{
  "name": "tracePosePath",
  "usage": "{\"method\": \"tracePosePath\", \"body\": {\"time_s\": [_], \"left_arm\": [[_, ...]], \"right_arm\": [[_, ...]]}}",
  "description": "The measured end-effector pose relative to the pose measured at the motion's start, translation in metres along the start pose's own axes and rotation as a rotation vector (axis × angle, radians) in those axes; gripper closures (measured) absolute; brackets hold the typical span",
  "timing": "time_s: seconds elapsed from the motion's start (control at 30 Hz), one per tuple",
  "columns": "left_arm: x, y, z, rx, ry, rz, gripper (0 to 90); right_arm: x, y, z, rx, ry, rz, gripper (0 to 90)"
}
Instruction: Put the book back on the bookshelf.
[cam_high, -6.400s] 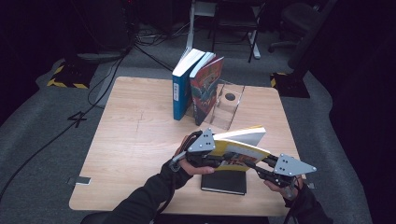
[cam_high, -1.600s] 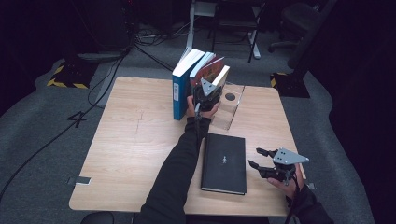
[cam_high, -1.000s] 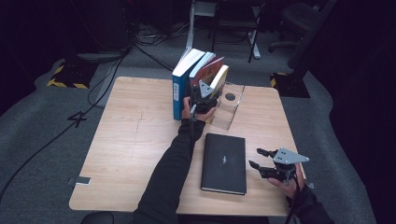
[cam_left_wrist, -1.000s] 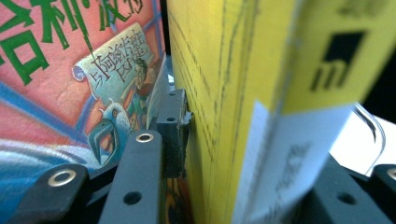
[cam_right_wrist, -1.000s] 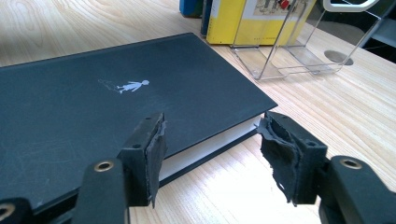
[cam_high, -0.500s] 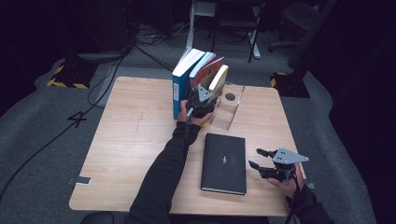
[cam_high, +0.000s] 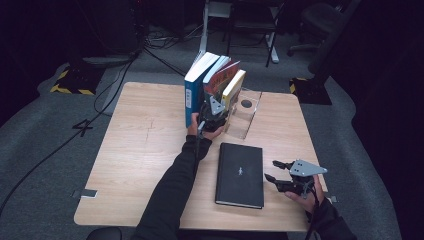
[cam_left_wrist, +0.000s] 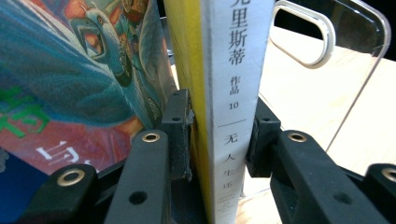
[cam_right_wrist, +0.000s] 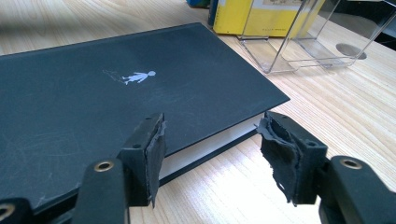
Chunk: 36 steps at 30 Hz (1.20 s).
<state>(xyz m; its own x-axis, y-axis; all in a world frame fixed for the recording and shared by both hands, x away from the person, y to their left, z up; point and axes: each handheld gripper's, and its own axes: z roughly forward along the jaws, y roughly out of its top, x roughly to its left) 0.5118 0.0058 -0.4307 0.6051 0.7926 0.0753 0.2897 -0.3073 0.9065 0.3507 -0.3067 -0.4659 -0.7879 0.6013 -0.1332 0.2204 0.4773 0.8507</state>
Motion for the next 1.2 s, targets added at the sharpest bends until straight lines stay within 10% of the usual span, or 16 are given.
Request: {"method": "tracePosePath", "body": {"time_s": [0.6, 1.2], "left_arm": [[-0.002, 0.000, 0.006, 0.007, 0.003, -0.009, 64.2], [-0.001, -0.010, -0.027, 0.092, -0.078, 0.122, 55.8]], "right_arm": [[-0.001, -0.001, 0.000, 0.005, -0.004, -0.003, 41.0], [0.000, -0.001, 0.002, 0.023, 0.001, -0.002, 40.8]]}}
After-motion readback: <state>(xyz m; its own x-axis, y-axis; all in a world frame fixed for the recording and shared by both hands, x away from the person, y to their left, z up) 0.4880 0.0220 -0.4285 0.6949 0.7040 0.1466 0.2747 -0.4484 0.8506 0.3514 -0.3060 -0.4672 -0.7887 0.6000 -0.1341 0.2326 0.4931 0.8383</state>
